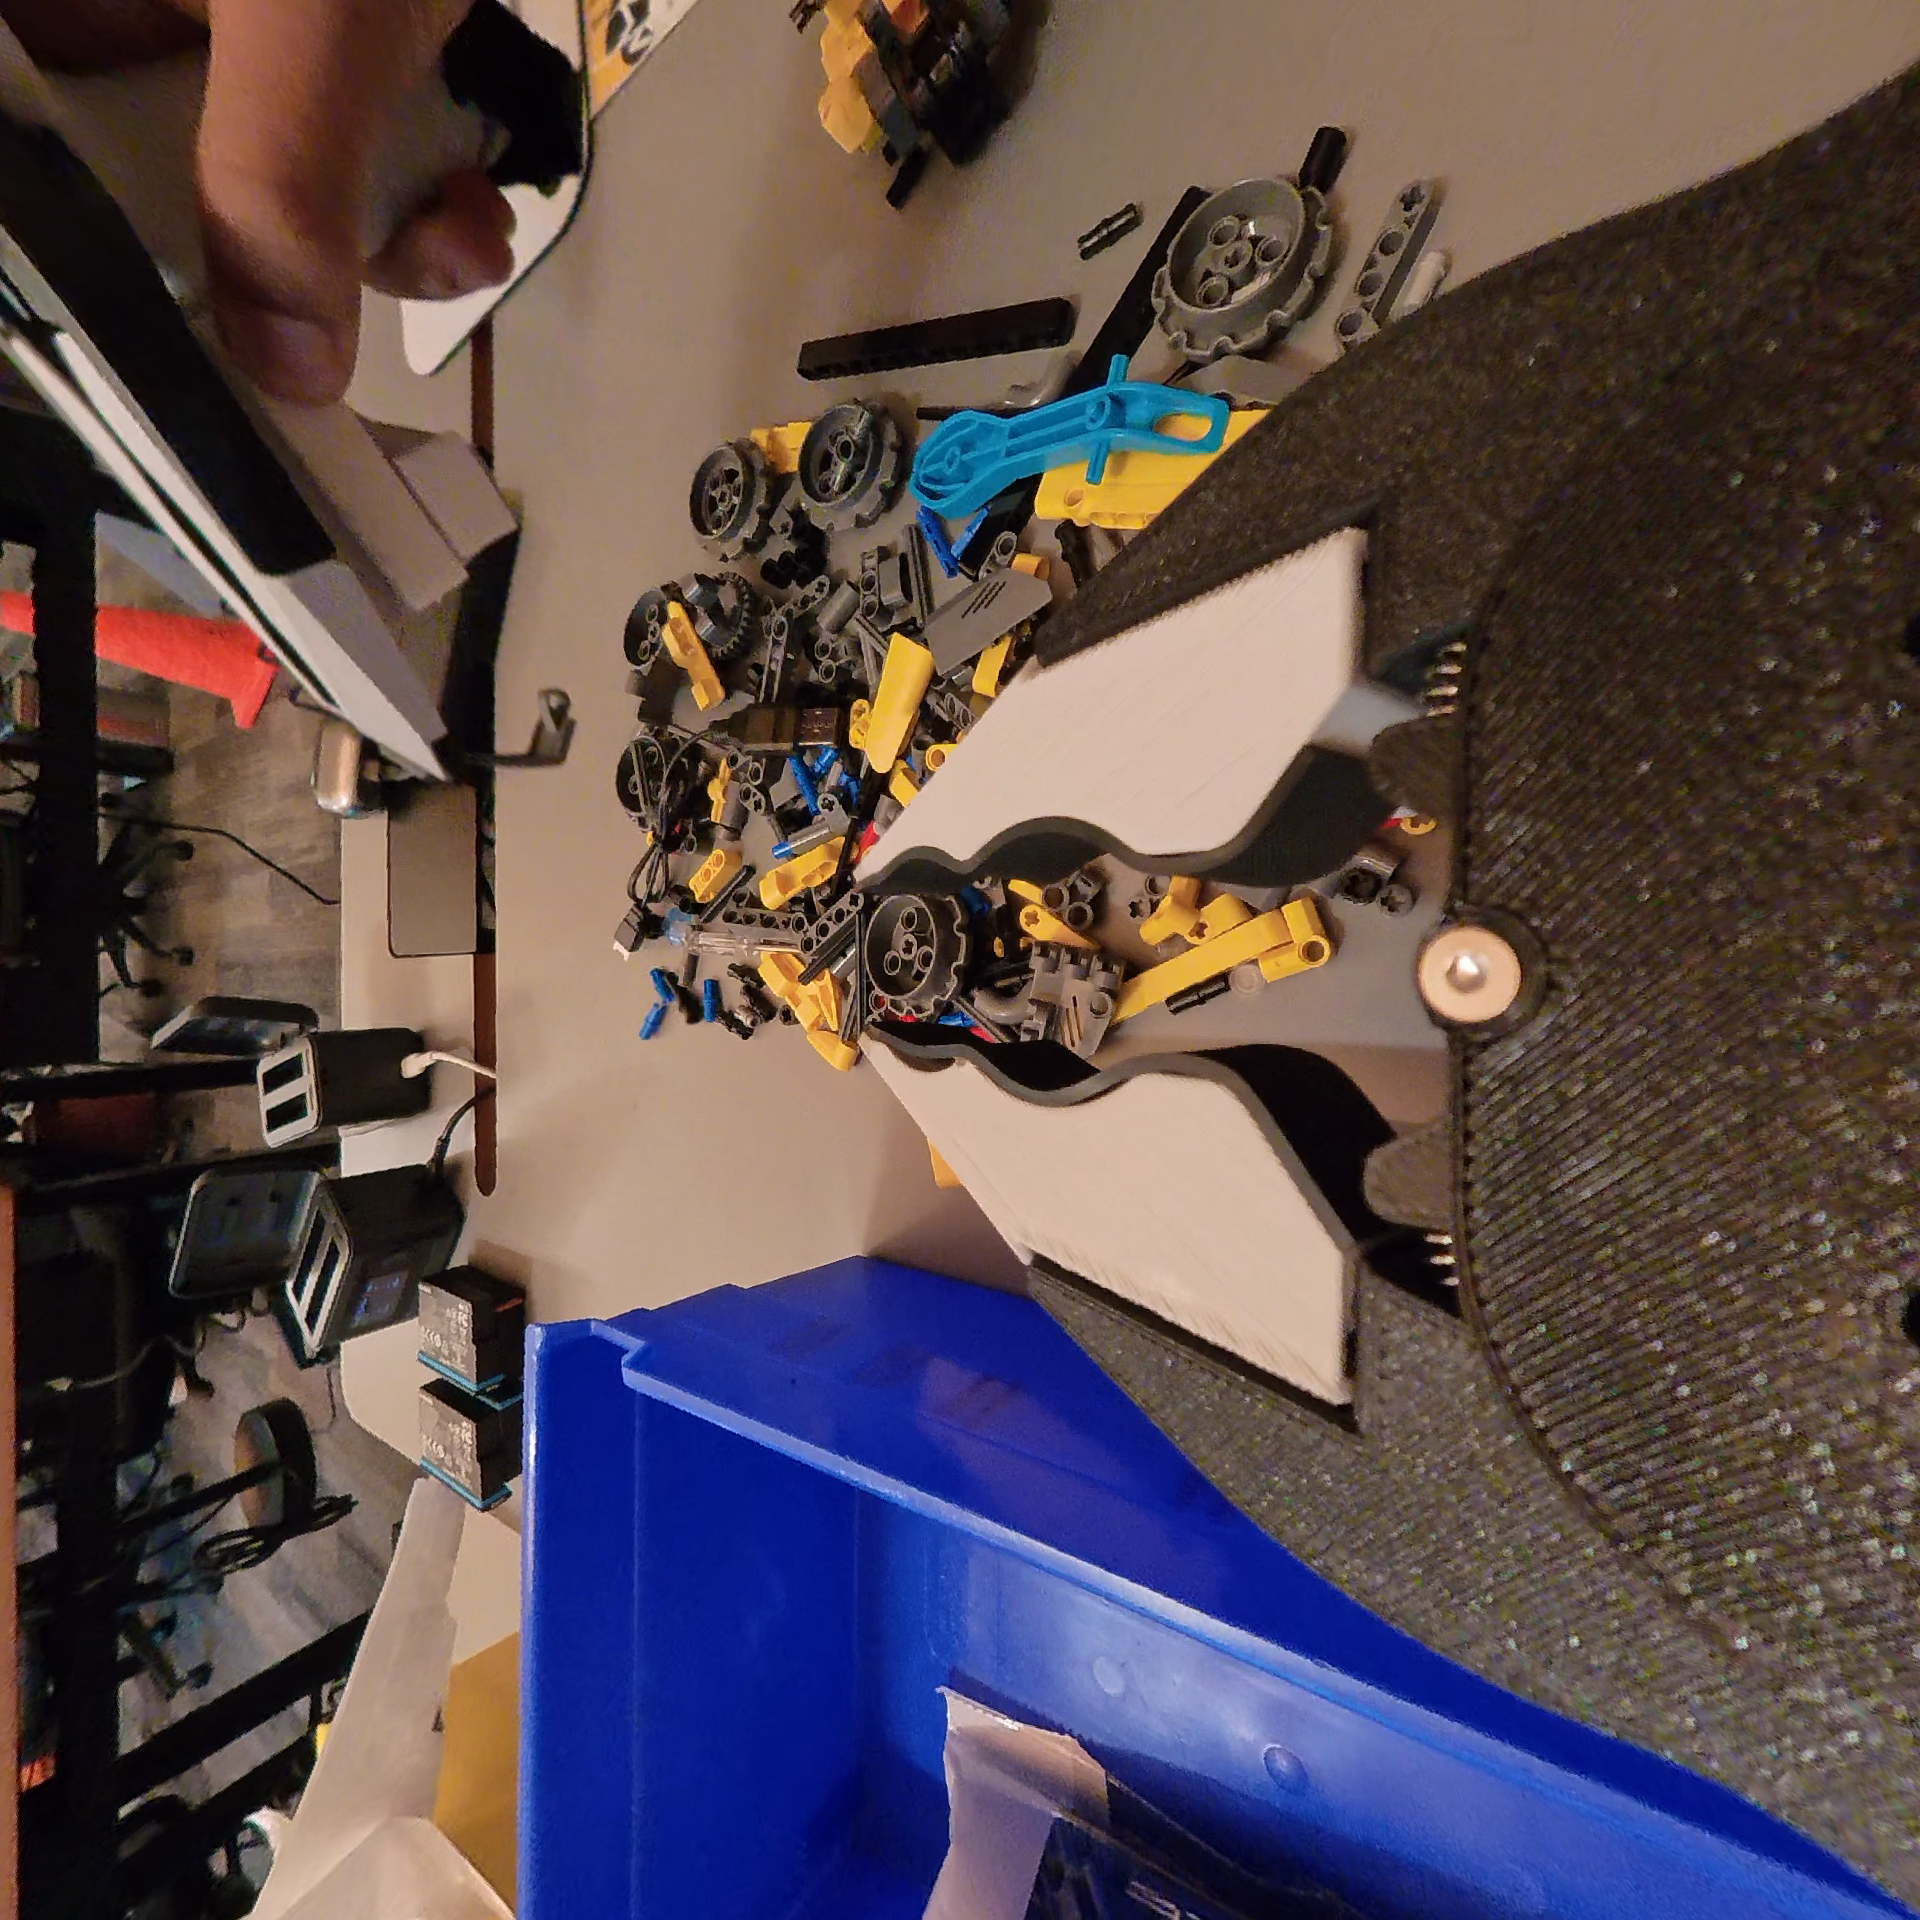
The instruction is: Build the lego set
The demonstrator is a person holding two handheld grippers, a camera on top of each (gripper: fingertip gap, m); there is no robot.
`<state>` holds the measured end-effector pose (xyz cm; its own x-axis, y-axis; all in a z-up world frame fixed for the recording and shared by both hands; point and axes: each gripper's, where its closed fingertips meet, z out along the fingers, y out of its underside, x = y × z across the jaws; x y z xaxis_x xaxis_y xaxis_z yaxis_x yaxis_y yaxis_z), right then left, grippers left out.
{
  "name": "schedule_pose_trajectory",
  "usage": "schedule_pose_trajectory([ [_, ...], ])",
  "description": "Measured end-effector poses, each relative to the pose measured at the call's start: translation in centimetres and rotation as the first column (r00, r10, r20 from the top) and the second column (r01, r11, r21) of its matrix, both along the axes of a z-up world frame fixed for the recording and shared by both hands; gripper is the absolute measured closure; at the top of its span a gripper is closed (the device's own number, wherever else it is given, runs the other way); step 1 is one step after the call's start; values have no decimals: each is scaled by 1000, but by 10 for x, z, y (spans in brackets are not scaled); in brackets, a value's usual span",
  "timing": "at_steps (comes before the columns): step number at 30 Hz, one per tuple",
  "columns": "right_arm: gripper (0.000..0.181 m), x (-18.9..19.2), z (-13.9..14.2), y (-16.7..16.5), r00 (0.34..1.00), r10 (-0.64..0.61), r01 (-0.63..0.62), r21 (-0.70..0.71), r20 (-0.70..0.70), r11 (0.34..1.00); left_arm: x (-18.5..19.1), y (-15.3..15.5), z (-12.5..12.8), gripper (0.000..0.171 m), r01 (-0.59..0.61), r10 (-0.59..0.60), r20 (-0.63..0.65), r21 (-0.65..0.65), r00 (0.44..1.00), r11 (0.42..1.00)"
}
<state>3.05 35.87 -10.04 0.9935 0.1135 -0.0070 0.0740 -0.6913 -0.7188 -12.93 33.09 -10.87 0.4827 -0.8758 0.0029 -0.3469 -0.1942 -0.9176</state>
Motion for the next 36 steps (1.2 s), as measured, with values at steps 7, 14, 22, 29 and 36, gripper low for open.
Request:
schedule_pose_trajectory([
  [7, 158, 66, -30, -22, 961, -154, 181, -105, 228, 978, -1, 2, -1, 151, -11, 11, -8, 2, 1000, 1000],
  [14, 158, 75, -59, -31, 955, -147, 198, -186, 256, 962, -2, 3, -2, 151, -18, 18, -9, 0, 1000, 1000],
  [22, 145, 61, -60, -30, 975, -126, 159, -182, 181, 970, -3, 5, -2, 151, -31, 31, -10, -4, 999, 1000],
  [29, 143, 19, -30, -28, 992, -58, 61, -25, 109, 998, -6, 7, -5, 151, -50, 49, -18, -25, 999, 998],
  [36, 148, -105, -10, -75, 968, 212, -195, 129, -131, 972, -6, 8, -7, 152, -53, 52, -19, -46, 998, 998],
])
